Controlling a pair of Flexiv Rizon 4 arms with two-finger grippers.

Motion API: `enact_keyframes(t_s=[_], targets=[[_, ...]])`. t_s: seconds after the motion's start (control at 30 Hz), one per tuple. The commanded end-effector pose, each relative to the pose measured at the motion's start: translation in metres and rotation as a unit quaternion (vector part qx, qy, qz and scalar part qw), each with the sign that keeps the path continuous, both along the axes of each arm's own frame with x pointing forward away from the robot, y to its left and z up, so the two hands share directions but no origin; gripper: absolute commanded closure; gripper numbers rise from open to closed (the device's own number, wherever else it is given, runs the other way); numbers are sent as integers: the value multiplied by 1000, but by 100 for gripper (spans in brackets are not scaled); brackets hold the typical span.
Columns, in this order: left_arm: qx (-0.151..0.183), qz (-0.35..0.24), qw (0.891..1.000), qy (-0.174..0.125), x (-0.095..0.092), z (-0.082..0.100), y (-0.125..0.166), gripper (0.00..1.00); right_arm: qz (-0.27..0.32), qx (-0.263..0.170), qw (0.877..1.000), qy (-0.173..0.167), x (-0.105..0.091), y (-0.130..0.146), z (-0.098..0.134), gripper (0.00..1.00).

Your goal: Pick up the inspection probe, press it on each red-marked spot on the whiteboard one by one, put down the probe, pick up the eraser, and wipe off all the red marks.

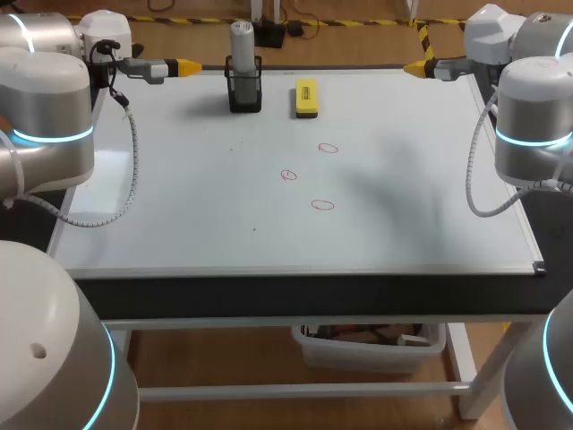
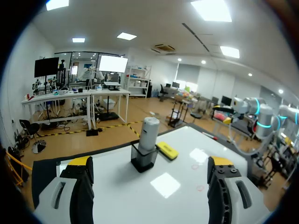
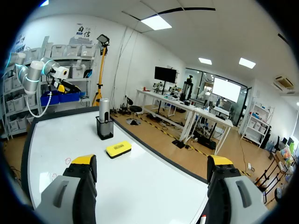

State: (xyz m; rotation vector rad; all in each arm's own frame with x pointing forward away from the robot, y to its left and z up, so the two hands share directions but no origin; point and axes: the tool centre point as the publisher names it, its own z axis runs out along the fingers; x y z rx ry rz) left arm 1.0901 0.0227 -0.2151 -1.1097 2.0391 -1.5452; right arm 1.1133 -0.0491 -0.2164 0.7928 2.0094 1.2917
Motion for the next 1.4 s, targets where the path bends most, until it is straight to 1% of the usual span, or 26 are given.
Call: enact_keyframes(t_s=[0.03, 1.07, 1.13, 1.4], targets=[[-1, 0, 1000, -2, 0, -1, 0, 0, 0, 0, 1000, 1, 0, 0, 0, 0], [-1, 0, 1000, -2, 0, -1, 0, 0, 0, 0, 1000, 1, 0, 0, 0, 0], [2, -14, 1000, -11, 8, -2, -5, 0, 0, 0, 1000, 1, 0, 0, 0, 0], [-10, -85, 995, -47, 38, -8, -23, 0, 0, 0, 1000, 1, 0, 0, 0, 0]])
